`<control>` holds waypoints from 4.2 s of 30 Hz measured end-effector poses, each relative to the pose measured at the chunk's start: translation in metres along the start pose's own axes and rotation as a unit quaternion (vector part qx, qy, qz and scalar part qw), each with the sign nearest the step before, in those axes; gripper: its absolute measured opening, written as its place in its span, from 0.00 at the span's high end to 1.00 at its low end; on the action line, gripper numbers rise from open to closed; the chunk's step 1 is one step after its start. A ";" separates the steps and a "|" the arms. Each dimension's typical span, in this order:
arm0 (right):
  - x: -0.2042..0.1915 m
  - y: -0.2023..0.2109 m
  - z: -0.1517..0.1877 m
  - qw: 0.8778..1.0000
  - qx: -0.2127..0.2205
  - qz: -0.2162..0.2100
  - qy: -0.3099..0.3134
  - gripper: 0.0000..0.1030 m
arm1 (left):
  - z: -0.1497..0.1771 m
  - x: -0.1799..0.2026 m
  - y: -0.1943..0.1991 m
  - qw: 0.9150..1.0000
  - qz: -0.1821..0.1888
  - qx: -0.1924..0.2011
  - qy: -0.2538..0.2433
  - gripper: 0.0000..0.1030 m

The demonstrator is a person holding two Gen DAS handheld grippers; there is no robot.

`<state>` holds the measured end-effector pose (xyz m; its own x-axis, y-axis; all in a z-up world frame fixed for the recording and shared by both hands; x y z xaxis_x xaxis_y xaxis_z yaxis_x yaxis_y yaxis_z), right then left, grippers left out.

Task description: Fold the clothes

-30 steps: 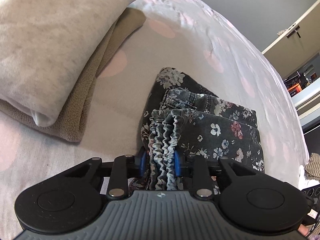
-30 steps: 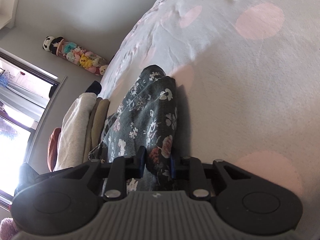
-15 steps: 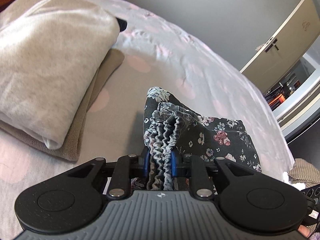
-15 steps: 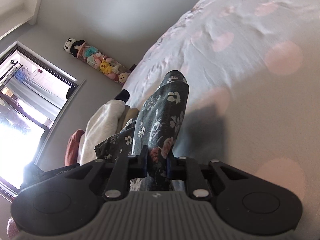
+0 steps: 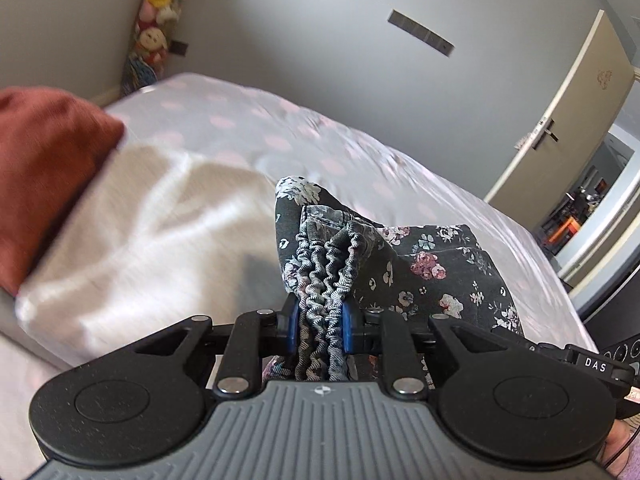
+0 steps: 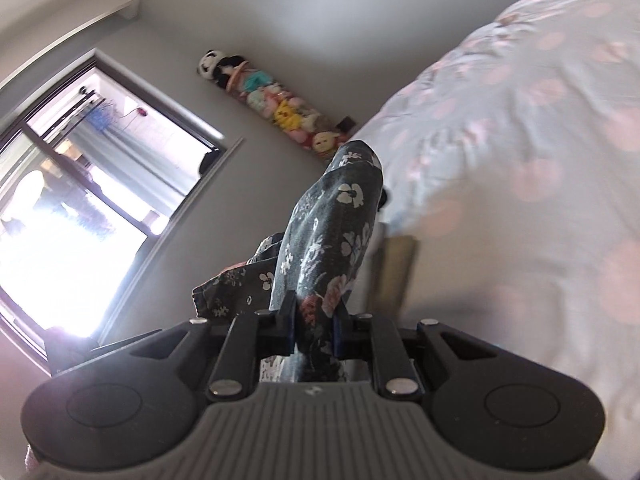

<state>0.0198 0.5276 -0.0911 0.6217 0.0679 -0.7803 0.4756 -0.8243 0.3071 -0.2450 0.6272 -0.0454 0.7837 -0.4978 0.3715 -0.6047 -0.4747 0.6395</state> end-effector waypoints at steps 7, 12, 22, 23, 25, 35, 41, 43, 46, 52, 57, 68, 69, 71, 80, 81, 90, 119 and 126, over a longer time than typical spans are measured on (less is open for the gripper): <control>-0.057 -0.093 -0.020 0.999 -0.023 -0.030 0.018 0.82 | -0.054 -0.067 0.006 0.999 -0.040 0.019 -0.005 0.83; -0.066 -0.151 -0.025 0.999 -0.038 -0.032 0.018 0.82 | -0.072 -0.108 -0.013 0.998 -0.060 0.010 -0.007 0.83; -0.023 -0.204 -0.009 0.998 -0.064 0.014 0.004 0.82 | -0.057 -0.157 -0.077 0.997 -0.064 -0.032 0.003 0.82; -0.018 -0.207 -0.007 0.997 -0.069 0.023 0.004 0.82 | -0.054 -0.159 -0.081 0.997 -0.061 -0.037 0.006 0.82; -0.008 -0.212 -0.002 0.996 -0.077 0.039 0.001 0.82 | -0.050 -0.162 -0.091 0.997 -0.061 -0.047 0.008 0.82; 0.007 -0.227 0.005 0.993 -0.095 0.062 0.008 0.80 | -0.049 -0.161 -0.108 0.995 -0.078 -0.066 0.005 0.80; -0.011 -0.202 -0.010 0.989 -0.094 0.096 0.060 0.65 | -0.057 -0.142 -0.063 0.994 -0.102 -0.024 -0.038 0.76; -0.018 -0.187 -0.019 0.985 -0.078 0.118 0.103 0.66 | -0.060 -0.133 -0.045 0.992 -0.108 -0.008 -0.063 0.76; -0.032 -0.177 -0.029 0.980 -0.067 0.123 0.145 0.69 | -0.067 -0.114 -0.026 0.988 -0.116 0.025 -0.097 0.76; -0.055 -0.190 -0.040 0.967 -0.062 0.132 0.210 0.79 | -0.074 -0.086 -0.047 0.983 -0.110 0.033 -0.144 0.76; -0.057 -0.217 -0.043 0.955 -0.072 0.151 0.243 0.79 | -0.075 -0.114 -0.087 0.982 -0.139 0.015 -0.127 0.79; -0.026 -0.273 -0.034 0.944 -0.110 0.182 0.253 0.79 | -0.067 -0.161 -0.121 0.988 -0.135 -0.025 -0.076 0.79; -0.026 -0.273 -0.034 0.943 -0.110 0.182 0.254 0.79 | -0.068 -0.161 -0.119 0.988 -0.133 -0.025 -0.074 0.79; -0.029 -0.270 -0.036 0.943 -0.112 0.181 0.254 0.79 | -0.070 -0.159 -0.111 0.989 -0.130 -0.023 -0.069 0.79; -0.078 -0.206 -0.007 0.938 -0.077 0.159 0.299 0.77 | -0.049 -0.111 -0.032 0.987 -0.103 0.036 -0.122 0.79; -0.084 -0.198 0.000 0.937 -0.074 0.157 0.302 0.77 | -0.042 -0.108 -0.031 0.985 -0.108 0.029 -0.130 0.79; -0.080 -0.189 0.056 0.934 -0.100 0.178 0.294 0.77 | -0.004 -0.128 -0.045 0.984 -0.154 -0.024 -0.084 0.76; -0.182 0.033 0.080 0.931 0.036 0.197 0.304 0.07 | 0.073 0.054 0.139 0.972 -0.199 0.127 -0.018 0.27; -0.184 0.077 0.097 0.927 0.049 0.209 0.306 0.07 | 0.096 0.072 0.149 0.964 -0.228 0.136 -0.010 0.27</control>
<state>-0.1181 0.3974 0.0230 0.9902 0.0115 -0.1395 0.0722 -0.8959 0.4384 -0.2922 0.4507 0.0120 0.9755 -0.2054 0.0787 -0.2154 -0.8193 0.5314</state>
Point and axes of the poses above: each gripper's, at about its wrist camera, not at the fingertips, and y roughly against the way its jaws point, x to its right, z to its underside, the point moved 8 cm from there along -y, roughly the way its jaws point, and after that the axes turned 3 degrees about -x, right-handed, at the moved point
